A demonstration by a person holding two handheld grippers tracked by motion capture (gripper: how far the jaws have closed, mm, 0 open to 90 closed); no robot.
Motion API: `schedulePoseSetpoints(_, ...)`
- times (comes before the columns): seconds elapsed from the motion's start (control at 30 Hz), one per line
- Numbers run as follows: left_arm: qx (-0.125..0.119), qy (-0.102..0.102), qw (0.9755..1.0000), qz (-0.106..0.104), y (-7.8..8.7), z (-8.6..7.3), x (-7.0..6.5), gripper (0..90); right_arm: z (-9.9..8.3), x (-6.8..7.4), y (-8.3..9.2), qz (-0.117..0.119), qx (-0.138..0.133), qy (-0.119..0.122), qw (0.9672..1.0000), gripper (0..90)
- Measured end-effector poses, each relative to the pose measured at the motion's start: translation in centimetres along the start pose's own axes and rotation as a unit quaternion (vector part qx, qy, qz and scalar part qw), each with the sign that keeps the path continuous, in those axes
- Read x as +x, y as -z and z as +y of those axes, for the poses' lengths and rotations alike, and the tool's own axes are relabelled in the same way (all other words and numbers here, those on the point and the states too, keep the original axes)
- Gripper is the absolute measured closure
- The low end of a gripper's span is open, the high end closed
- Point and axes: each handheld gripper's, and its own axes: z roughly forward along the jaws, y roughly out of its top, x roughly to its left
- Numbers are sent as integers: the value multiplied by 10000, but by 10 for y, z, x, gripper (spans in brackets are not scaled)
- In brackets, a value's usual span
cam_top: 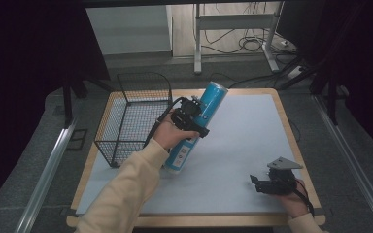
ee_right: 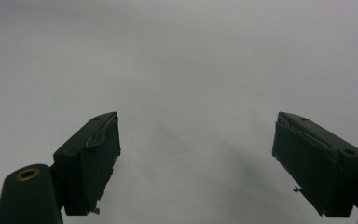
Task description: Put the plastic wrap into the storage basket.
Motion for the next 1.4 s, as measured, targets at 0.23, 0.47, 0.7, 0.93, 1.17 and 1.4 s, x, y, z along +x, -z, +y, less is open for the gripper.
schedulePoseSetpoints(0.23,-107,22,9999,-24,10,8,2,318,0,0,0,6,-1,1,10000,153)
schedulePoseSetpoints(0.47,-214,1,9997,-110,19,15,-4,318,1,0,1,4,-18,-4,10000,153)
schedulePoseSetpoints(0.7,-281,-88,9995,-59,29,24,-8,318,1,0,2,0,-34,-2,10000,153)
schedulePoseSetpoints(0.93,-372,-143,9992,59,46,35,-5,318,1,-1,2,-1,-29,6,10000,153)
schedulePoseSetpoints(1.17,-500,-102,9985,187,65,45,3,319,0,-1,1,0,-23,15,10000,153)
schedulePoseSetpoints(1.4,-570,-83,9978,335,81,52,11,318,0,-1,1,1,-26,-5,10000,153)
